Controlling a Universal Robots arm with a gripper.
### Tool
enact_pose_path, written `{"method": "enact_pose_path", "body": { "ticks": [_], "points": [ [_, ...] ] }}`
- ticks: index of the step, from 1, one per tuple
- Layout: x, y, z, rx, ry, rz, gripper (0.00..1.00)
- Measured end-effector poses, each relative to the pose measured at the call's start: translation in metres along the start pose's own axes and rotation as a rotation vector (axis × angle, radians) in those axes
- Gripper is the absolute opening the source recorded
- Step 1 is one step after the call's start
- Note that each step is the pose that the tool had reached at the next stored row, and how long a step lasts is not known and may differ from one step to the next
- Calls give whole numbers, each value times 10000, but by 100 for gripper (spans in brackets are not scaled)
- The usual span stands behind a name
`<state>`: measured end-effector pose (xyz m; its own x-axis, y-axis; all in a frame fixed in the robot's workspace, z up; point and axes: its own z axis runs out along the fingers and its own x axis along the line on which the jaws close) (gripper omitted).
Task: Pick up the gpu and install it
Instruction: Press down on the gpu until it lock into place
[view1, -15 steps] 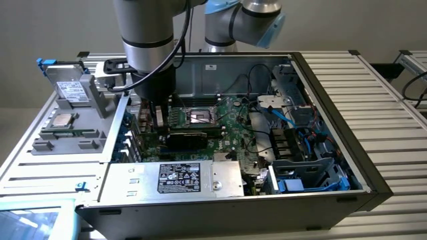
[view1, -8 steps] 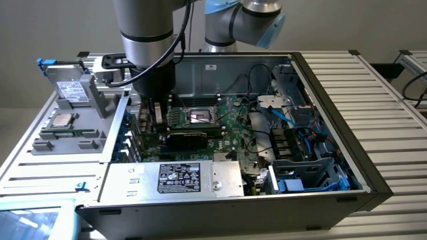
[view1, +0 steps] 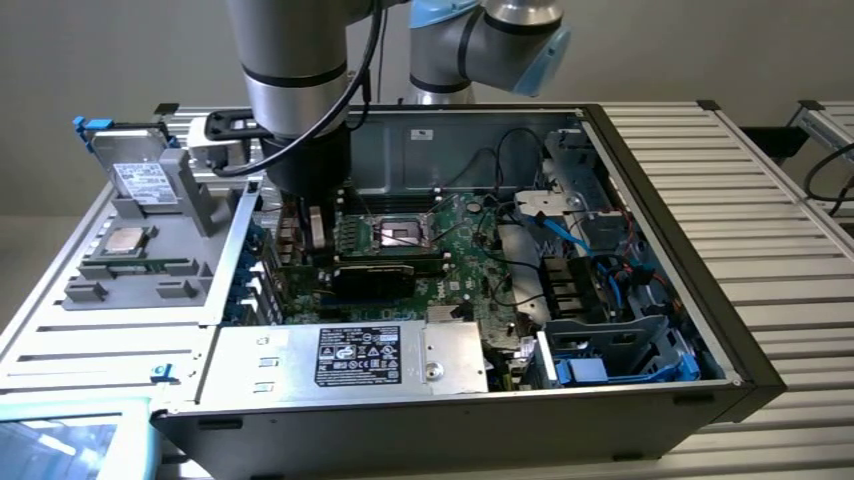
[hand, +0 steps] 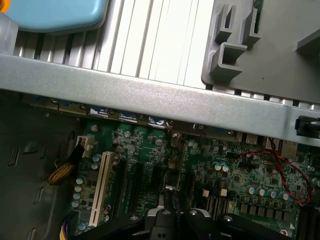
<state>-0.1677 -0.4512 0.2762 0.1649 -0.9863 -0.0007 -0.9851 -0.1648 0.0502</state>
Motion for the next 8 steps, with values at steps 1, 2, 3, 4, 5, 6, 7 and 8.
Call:
{"method": "enact_pose_path", "body": {
  "ticks": [1, 2, 3, 4, 5, 6, 7, 8],
  "points": [
    [-4, -1, 1, -1, -1, 1, 12],
    [-8, -2, 0, -2, -1, 3, 12],
    [-8, -2, 0, -2, -1, 3, 12],
    [-11, -2, 0, -3, -1, 3, 12],
    [-13, -3, 0, -3, 1, 4, 12],
    [-13, -3, 3, -3, 0, 4, 12],
    [-14, -4, 11, -1, -3, 4, 12],
    [-14, -4, 15, -2, -2, 4, 12]
  ]
}}
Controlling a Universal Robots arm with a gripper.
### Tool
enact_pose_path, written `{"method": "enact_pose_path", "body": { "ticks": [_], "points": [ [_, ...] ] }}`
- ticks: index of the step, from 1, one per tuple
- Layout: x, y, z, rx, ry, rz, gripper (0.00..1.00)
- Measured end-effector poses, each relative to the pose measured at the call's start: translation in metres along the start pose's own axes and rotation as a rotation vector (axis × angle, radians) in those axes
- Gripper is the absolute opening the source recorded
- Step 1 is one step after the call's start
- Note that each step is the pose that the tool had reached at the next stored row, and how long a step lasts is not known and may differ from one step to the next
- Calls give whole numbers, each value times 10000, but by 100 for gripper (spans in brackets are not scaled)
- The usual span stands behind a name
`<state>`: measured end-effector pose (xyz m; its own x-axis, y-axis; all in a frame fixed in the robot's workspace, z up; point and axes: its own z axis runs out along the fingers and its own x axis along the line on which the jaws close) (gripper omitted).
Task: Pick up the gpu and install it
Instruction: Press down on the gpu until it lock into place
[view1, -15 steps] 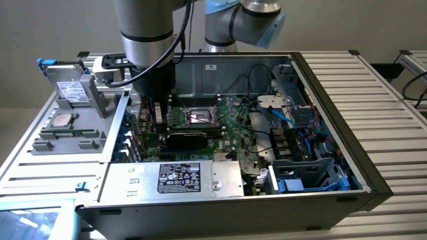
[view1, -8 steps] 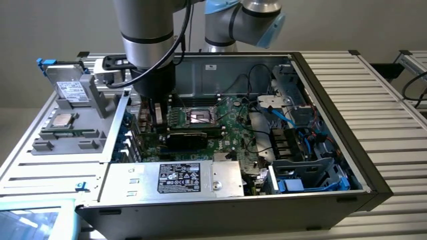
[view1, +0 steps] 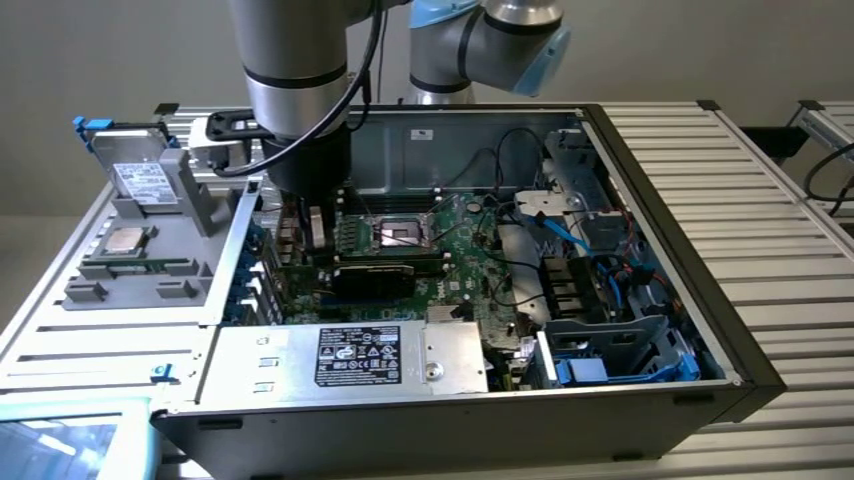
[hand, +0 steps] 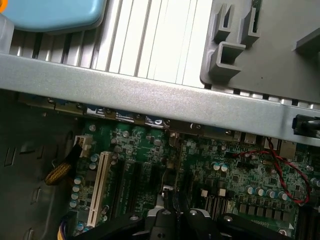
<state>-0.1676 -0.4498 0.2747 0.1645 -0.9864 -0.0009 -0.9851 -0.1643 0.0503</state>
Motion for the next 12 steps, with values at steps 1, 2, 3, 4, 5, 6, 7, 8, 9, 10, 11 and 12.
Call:
{"method": "enact_pose_path", "body": {
  "ticks": [1, 2, 3, 4, 5, 6, 7, 8, 9, 10, 11, 12],
  "points": [
    [0, 0, 0, -1, 0, 1, 12],
    [0, 0, 0, -2, 1, 0, 12],
    [0, 0, 5, 0, -1, 1, 12],
    [0, -1, 18, 1, -3, 1, 12],
    [0, -1, 32, 0, -6, 1, 12],
    [0, -1, 42, -2, -5, 1, 12],
    [0, -1, 44, -3, -5, 1, 12],
    [0, -1, 44, -4, -5, 1, 12],
    [0, -1, 45, -2, -7, 1, 12],
    [0, -2, 49, 0, -8, 0, 12],
    [1, -3, 56, -3, -4, -1, 12],
    [1, -3, 63, -7, -2, -1, 12]
  ]
}}
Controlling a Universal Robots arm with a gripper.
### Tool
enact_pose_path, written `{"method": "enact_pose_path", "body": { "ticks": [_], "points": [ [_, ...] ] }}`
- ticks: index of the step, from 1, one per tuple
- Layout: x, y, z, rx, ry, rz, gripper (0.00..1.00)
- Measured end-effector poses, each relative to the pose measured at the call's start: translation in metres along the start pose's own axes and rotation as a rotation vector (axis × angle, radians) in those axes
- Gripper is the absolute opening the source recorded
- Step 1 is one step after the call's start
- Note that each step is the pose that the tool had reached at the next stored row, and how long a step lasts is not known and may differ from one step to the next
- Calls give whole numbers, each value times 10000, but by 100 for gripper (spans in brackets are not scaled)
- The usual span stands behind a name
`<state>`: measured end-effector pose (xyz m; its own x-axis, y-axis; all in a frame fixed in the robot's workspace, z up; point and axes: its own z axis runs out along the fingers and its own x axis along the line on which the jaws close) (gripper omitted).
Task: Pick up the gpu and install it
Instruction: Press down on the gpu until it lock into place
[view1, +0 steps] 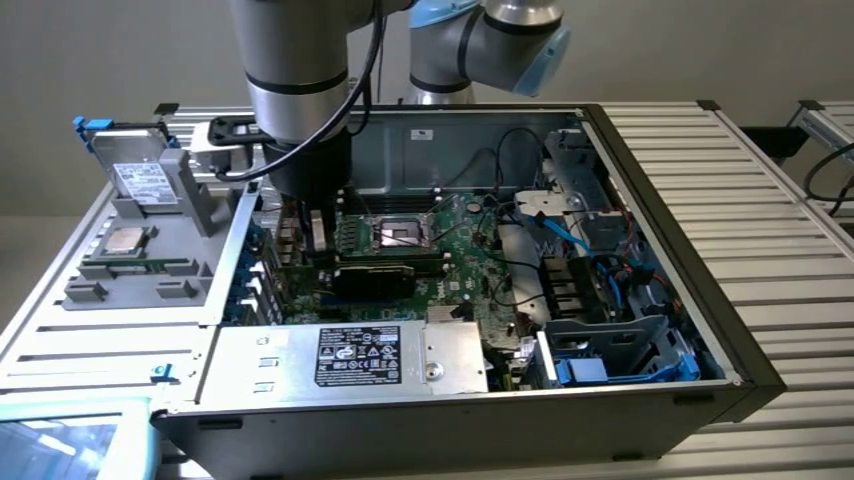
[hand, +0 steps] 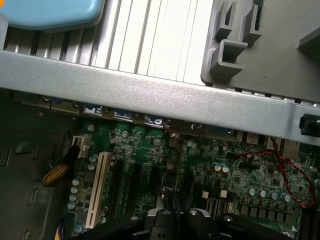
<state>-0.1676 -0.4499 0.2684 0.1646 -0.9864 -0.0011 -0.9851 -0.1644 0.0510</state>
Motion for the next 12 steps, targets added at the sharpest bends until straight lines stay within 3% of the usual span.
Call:
{"method": "enact_pose_path", "body": {
  "ticks": [12],
  "points": [
    [-1, -3, 40, 8, -25, -1, 12]
  ]
}}
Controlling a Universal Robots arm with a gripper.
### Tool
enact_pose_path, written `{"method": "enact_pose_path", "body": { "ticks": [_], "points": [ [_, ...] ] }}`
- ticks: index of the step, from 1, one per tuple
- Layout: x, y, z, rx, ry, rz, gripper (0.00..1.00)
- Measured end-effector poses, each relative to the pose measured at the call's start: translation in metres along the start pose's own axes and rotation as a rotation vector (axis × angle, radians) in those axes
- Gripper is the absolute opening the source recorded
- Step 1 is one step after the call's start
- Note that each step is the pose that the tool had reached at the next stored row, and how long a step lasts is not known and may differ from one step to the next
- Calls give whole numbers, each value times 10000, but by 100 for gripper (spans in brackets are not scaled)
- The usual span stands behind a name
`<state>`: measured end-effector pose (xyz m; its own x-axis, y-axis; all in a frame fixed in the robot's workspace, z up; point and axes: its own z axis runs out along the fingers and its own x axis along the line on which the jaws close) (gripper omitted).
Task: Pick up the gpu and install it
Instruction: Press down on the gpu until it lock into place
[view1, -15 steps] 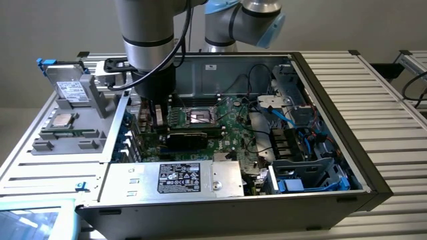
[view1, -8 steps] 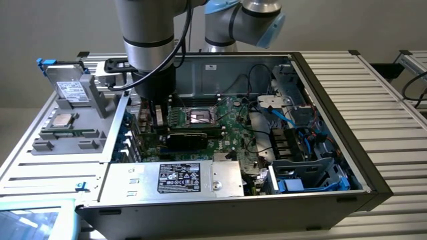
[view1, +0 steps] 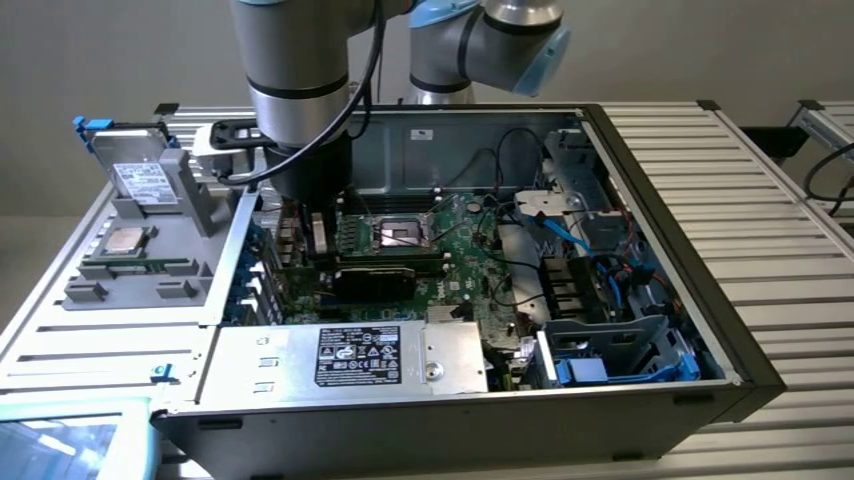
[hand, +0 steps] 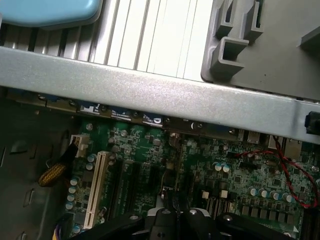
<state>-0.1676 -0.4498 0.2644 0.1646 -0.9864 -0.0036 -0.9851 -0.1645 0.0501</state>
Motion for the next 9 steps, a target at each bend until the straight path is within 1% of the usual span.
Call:
{"method": "enact_pose_path", "body": {
  "ticks": [3, 4, 6, 7, 8, 9],
  "points": [
    [-1, 1, -6, 3, -5, 1, 12],
    [-3, 2, -33, 14, -24, 3, 12],
    [-1, 8, -133, 0, 3, 4, 12],
    [-1, 9, -164, -1, 10, 3, 12],
    [0, 1, -168, 0, 12, 1, 12],
    [6, -33, -171, -2, 16, 2, 12]
  ]
}}
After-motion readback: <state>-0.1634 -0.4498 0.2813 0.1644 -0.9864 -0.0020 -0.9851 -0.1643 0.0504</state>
